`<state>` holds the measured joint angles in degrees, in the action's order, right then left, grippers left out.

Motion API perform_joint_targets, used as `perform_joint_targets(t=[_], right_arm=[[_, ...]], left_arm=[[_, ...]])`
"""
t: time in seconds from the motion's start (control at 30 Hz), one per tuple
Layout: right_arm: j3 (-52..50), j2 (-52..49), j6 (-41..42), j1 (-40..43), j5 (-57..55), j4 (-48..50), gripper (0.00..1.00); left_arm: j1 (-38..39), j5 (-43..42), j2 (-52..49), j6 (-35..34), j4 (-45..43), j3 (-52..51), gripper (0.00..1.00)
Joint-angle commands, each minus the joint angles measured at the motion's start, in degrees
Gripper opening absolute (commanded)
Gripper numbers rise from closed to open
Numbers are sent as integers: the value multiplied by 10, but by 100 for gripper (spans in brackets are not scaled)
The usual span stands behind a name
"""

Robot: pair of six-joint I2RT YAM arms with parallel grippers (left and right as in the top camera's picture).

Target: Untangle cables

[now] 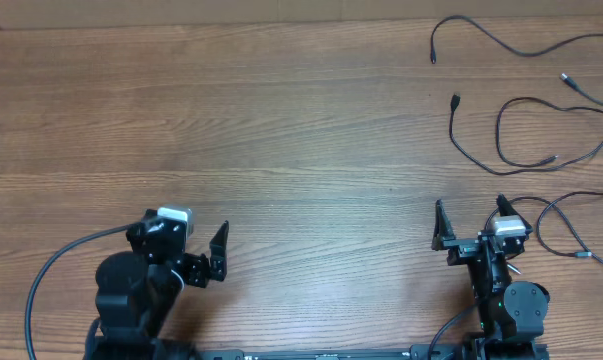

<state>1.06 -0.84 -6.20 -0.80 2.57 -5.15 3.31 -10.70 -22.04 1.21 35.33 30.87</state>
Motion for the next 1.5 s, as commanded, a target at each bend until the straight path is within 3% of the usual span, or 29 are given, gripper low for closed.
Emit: perform_joint_targets(t=[0.0,0.23,0.7,1.17,1.47], right_arm=[[-6,7,2,-1,-4,4,100],[-6,7,2,-1,-4,4,100],[-6,7,2,-1,-4,4,100],[-6,7,2,-1,-4,4,100],[-6,7,2,-1,-4,4,100]], left_arm=[[0,3,39,14,-49,-53,100],[0,5,103,14,-131,-135,99],[-12,55,194,9,-196,-211,100],[-15,133,219,-64,-359,-304,100],[-15,191,219,-66,-314,-306,100]])
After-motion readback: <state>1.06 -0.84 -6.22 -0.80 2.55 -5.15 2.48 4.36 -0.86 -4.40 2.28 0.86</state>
